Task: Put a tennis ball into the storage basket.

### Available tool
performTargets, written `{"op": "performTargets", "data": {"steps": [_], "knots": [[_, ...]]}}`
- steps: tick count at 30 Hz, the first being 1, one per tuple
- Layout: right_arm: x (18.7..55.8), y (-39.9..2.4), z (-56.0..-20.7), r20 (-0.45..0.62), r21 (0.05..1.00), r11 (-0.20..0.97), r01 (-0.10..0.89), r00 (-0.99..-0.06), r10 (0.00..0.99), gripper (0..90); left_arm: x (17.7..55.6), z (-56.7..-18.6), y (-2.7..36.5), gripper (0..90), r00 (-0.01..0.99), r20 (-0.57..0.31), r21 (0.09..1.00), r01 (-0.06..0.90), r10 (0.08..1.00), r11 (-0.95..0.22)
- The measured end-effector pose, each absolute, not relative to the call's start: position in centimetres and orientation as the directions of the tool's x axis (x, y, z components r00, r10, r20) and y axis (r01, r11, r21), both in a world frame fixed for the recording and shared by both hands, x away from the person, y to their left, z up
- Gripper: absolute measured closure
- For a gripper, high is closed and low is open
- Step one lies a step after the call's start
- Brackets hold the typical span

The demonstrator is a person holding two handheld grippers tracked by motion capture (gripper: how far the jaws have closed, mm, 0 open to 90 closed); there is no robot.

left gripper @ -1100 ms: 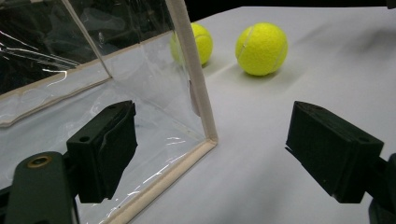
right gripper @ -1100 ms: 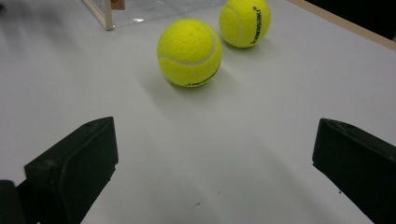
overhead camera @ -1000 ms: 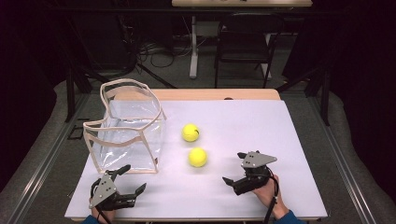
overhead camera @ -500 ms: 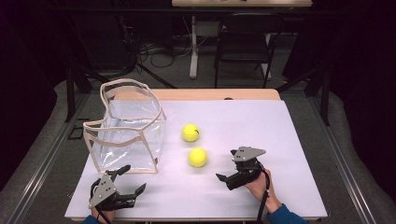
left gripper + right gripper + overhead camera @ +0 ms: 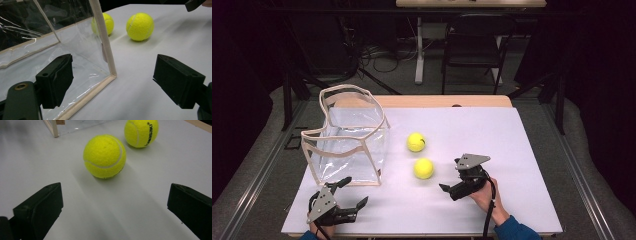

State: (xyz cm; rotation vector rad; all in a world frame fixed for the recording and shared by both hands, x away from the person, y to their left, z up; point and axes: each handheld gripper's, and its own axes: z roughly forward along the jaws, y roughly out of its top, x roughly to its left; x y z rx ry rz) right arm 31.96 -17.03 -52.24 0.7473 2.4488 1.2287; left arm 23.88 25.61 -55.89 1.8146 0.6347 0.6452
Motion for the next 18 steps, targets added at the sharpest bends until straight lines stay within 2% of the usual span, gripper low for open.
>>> {"op": "performTargets", "data": {"steps": [18], "knots": [[32.7,-15.4,-52.0,-0.021,0.792,0.516,0.326,-0.83,0.557,0.0,23.8,-55.9,25.7,15.9,0.711,0.125,0.948,0.118,0.692,-0.294]]}}
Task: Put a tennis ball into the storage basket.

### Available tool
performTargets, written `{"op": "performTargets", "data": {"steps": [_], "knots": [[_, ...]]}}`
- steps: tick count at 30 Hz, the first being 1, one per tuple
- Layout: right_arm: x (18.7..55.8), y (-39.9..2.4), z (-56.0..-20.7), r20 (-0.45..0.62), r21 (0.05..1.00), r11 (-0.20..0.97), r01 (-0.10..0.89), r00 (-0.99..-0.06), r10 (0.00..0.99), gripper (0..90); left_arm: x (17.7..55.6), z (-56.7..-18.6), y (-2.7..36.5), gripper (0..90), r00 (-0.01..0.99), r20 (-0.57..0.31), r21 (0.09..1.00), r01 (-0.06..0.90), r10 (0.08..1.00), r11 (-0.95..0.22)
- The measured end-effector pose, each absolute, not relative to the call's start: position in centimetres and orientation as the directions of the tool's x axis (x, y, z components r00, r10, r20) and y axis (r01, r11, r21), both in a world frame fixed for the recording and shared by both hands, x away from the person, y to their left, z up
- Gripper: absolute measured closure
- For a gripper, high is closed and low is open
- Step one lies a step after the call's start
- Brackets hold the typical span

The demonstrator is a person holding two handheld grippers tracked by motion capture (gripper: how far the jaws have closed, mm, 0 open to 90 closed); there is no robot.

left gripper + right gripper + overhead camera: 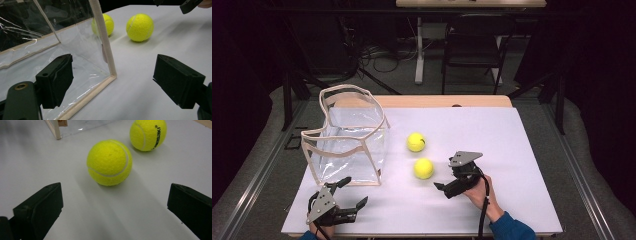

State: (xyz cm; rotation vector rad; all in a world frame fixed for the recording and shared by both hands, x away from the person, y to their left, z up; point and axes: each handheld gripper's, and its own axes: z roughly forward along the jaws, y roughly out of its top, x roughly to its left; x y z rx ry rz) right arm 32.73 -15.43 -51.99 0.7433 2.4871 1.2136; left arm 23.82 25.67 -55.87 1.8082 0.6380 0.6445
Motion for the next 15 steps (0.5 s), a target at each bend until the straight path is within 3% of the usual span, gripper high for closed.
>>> {"op": "performTargets", "data": {"steps": [15], "knots": [[33.36,-14.39,-51.73,-0.014,0.78,0.529,0.336,-0.835,0.55,0.0,23.76,-55.82,25.67,15.9,0.711,0.129,0.948,0.115,0.691,-0.296]]}}
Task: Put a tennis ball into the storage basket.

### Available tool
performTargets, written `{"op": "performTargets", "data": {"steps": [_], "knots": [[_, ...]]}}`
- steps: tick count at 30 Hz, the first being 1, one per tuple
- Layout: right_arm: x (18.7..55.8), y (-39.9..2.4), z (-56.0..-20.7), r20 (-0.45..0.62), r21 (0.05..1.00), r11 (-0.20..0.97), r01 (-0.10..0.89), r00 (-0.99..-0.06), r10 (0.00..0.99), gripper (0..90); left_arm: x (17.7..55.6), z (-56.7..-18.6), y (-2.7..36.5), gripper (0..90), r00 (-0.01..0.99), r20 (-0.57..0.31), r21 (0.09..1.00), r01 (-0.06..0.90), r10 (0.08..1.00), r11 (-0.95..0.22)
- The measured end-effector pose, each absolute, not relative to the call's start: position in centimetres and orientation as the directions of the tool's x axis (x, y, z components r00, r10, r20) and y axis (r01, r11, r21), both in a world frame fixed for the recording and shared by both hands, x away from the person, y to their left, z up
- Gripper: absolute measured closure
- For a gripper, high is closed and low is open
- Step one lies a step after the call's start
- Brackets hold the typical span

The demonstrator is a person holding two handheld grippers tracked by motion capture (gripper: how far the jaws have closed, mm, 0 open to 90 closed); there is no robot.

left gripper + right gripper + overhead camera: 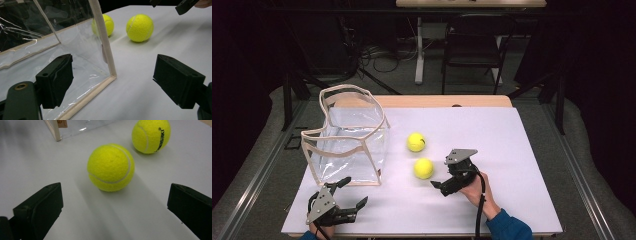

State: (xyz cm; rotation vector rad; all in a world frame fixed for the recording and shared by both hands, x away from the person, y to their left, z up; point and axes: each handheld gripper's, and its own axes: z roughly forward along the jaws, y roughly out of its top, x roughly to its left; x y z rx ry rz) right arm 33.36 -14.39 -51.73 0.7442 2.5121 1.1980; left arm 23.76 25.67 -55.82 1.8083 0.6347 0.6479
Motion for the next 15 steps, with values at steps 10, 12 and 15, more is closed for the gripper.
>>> {"op": "performTargets", "data": {"steps": [10,12,15], "knots": [[34.0,-13.2,-51.8,-0.006,0.764,0.545,0.344,-0.842,0.54,0.0,23.7,-55.8,25.7,15.9,0.712,0.13,0.949,0.114,0.69,-0.295],[34.1,-12.9,-51.8,-0.008,0.762,0.551,0.341,-0.845,0.534,0.0,23.7,-55.8,25.7,15.9,0.712,0.132,0.948,0.112,0.689,-0.297],[34.3,-12.6,-51.8,-0.005,0.758,0.555,0.343,-0.847,0.531,0.0,23.8,-55.8,25.7,15.9,0.712,0.128,0.949,0.115,0.69,-0.294]]}}
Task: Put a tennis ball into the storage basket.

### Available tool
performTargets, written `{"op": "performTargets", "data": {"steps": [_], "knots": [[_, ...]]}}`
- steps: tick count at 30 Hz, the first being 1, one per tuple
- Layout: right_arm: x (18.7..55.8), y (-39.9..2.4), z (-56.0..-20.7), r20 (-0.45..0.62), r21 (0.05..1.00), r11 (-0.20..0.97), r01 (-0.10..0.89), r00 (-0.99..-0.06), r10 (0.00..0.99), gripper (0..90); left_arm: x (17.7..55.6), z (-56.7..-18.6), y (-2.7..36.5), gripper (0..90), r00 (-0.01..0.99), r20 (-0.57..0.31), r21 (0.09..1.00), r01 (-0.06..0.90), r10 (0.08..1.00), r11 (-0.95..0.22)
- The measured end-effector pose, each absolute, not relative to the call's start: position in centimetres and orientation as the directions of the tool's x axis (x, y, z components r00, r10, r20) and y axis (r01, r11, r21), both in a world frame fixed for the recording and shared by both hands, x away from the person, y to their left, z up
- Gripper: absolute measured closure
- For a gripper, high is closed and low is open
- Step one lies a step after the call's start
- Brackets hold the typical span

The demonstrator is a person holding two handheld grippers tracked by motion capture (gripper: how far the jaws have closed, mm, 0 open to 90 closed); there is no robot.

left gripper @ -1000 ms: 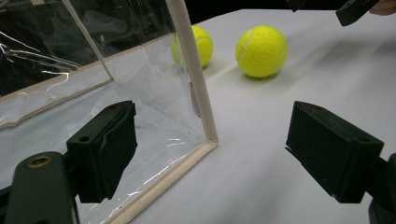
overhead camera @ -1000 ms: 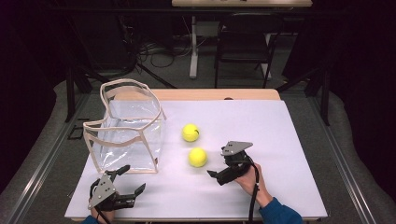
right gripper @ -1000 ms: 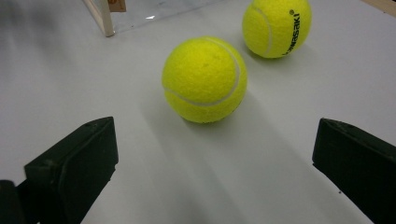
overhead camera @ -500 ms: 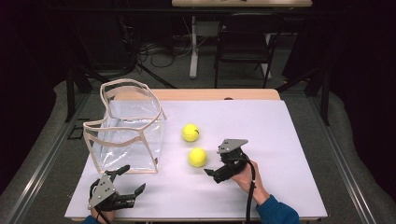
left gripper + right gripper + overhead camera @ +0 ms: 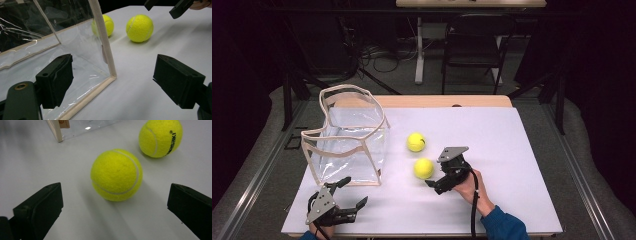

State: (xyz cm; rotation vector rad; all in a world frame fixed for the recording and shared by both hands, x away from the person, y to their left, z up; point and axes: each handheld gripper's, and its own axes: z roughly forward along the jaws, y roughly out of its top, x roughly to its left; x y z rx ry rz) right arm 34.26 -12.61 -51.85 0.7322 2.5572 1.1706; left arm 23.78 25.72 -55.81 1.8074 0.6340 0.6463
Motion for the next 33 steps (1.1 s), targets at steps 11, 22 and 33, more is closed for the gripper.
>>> {"op": "performTargets", "data": {"steps": [11,22,33], "knots": [[35.2,-11.7,-52.1,0.016,0.742,0.564,0.363,-0.851,0.525,0.0,23.7,-55.8,25.7,15.9,0.713,0.131,0.949,0.111,0.689,-0.295],[35.8,-11.1,-52.7,0.031,0.717,0.584,0.38,-0.855,0.518,0.0,23.8,-55.8,25.8,15.9,0.713,0.127,0.949,0.115,0.689,-0.294],[36.4,-10.4,-53.4,0.04,0.697,0.6,0.393,-0.857,0.514,0.0,23.7,-55.8,25.8,15.9,0.712,0.124,0.95,0.116,0.691,-0.291]]}}
